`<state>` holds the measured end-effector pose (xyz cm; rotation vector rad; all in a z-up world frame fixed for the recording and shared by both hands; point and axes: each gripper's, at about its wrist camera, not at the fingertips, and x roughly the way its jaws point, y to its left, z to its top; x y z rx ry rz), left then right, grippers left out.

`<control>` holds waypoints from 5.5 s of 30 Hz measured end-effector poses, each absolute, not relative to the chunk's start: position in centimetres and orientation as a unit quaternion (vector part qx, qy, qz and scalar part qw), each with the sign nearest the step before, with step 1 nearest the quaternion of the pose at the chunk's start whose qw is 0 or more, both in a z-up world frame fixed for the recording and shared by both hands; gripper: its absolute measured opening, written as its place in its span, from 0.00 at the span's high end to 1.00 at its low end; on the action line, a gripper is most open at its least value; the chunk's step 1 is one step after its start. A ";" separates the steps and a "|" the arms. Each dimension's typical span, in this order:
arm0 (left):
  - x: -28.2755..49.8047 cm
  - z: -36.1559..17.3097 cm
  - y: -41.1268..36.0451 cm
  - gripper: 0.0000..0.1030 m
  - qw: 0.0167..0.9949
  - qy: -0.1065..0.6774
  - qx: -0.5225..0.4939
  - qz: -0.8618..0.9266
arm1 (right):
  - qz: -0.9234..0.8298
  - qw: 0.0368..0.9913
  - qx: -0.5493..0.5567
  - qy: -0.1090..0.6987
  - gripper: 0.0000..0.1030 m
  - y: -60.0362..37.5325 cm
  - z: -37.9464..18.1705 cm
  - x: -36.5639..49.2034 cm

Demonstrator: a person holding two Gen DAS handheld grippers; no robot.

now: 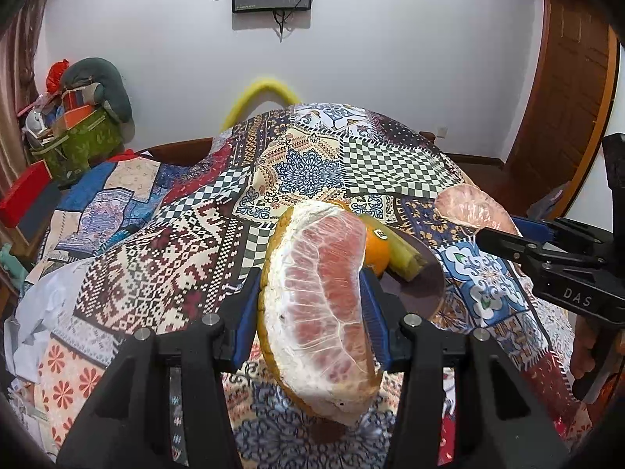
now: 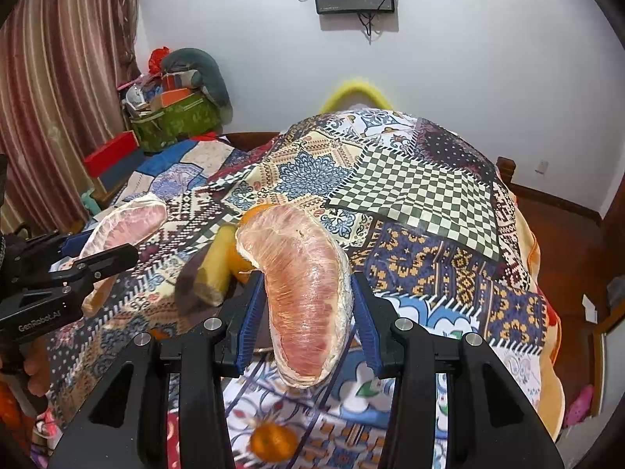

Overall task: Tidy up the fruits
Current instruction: 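Carry both pomelo segments to the dark plate and release them beside the oranges, then grasp a small mandarin with the left tool while the right tool grasps another, then place both mandarins onto the plate and open both tools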

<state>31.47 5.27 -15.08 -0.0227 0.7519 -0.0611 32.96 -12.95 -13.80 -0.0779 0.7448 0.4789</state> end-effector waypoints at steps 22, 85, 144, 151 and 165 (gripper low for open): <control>38.7 -19.9 5.5 0.53 0.909 0.414 -0.036 -0.037 | 0.256 0.869 -0.071 0.418 0.60 -10.8 -17.9 40.1; 28.5 -11.7 5.0 0.48 0.927 0.374 -0.019 -0.016 | 0.258 0.895 -0.055 0.359 0.47 -13.2 -10.1 30.0; 28.0 -23.0 3.5 0.69 0.883 0.468 -0.021 -0.041 | 0.229 0.861 -0.029 0.453 0.69 -14.2 -20.0 25.9; 27.6 -21.2 3.6 0.69 0.892 0.449 -0.023 -0.043 | 0.226 0.870 -0.024 0.438 0.69 -14.5 -18.8 26.5; 28.9 -17.0 2.2 0.69 0.916 0.395 -0.029 -0.060 | 0.235 0.889 -0.026 0.391 0.69 -13.6 -15.6 28.8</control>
